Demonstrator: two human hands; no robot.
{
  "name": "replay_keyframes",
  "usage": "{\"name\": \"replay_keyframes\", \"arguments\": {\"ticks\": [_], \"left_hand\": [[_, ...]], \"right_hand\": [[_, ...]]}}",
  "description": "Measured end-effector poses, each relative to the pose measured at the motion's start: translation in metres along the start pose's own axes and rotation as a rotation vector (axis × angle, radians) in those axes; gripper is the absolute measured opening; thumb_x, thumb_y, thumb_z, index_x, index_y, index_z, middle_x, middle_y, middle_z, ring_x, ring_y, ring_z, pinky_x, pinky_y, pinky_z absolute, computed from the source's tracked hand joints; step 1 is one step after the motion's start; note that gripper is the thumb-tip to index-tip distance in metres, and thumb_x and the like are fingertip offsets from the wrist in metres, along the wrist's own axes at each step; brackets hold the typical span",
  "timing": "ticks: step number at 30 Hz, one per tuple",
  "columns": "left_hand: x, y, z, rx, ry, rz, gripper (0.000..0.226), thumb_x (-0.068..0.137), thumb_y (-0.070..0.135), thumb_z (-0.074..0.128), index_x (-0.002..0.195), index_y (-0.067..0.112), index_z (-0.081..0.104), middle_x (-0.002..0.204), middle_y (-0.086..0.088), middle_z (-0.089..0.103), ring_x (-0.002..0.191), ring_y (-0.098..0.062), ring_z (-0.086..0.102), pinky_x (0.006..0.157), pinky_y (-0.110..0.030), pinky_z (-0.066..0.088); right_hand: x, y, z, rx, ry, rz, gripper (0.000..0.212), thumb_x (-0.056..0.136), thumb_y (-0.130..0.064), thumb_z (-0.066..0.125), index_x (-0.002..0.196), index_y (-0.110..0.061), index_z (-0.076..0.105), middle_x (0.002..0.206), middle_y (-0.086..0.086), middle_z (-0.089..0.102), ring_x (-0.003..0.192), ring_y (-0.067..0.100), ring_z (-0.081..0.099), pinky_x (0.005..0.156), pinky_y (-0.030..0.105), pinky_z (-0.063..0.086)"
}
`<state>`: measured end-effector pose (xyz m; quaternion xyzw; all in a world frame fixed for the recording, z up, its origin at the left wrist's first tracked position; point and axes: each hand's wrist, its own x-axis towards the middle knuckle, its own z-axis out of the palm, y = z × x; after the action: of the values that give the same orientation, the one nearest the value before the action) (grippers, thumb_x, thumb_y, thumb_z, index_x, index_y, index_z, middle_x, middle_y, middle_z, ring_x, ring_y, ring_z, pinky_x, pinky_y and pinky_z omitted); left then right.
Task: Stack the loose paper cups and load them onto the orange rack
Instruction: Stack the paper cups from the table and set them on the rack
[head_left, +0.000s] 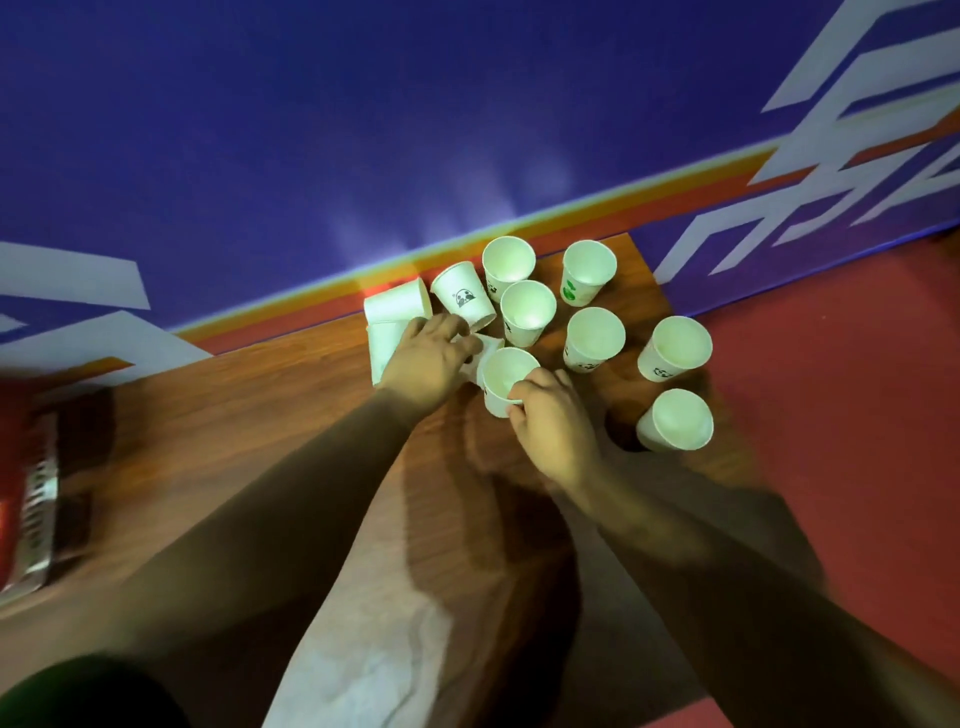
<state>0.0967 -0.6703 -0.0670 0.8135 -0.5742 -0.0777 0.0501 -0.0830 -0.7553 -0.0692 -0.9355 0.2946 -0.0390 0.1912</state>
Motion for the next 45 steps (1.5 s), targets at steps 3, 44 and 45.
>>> {"name": "replay_keyframes", "arguments": {"ticks": [3, 44, 45], "left_hand": [[-0.022, -0.001, 0.003, -0.093, -0.088, -0.018, 0.056, 0.079, 0.02, 0.071, 0.132, 0.014, 0.056, 0.138, -0.013, 0.051, 0.126, -0.035, 0.048, 0.1, -0.043, 0.039], [-0.485, -0.206, -0.087, -1.026, 0.854, -1.002, 0.081, 0.071, 0.027, 0.085, 0.141, 0.027, 0.043, 0.14, 0.002, 0.051, 0.126, -0.014, 0.052, 0.099, -0.033, 0.048], [-0.488, -0.217, -0.088, -0.991, 0.881, -1.023, 0.082, 0.073, 0.018, 0.085, 0.143, 0.022, 0.041, 0.141, 0.001, 0.05, 0.128, -0.014, 0.05, 0.1, -0.031, 0.046]], "right_hand": [[-0.011, -0.008, -0.006, 0.032, -0.008, -0.019, 0.02, 0.092, -0.021, 0.057, 0.104, -0.012, 0.071, 0.109, 0.005, 0.063, 0.098, 0.024, 0.053, 0.083, 0.034, 0.049], [-0.083, -0.428, 0.047, 0.438, -0.155, -0.158, 0.048, 0.083, -0.032, 0.073, 0.125, -0.022, 0.052, 0.129, -0.006, 0.044, 0.111, 0.013, 0.054, 0.09, 0.029, 0.053], [-0.082, -0.441, 0.054, 0.43, -0.162, -0.161, 0.048, 0.084, -0.033, 0.072, 0.126, -0.023, 0.051, 0.13, -0.007, 0.044, 0.111, 0.013, 0.053, 0.09, 0.032, 0.054]]}}
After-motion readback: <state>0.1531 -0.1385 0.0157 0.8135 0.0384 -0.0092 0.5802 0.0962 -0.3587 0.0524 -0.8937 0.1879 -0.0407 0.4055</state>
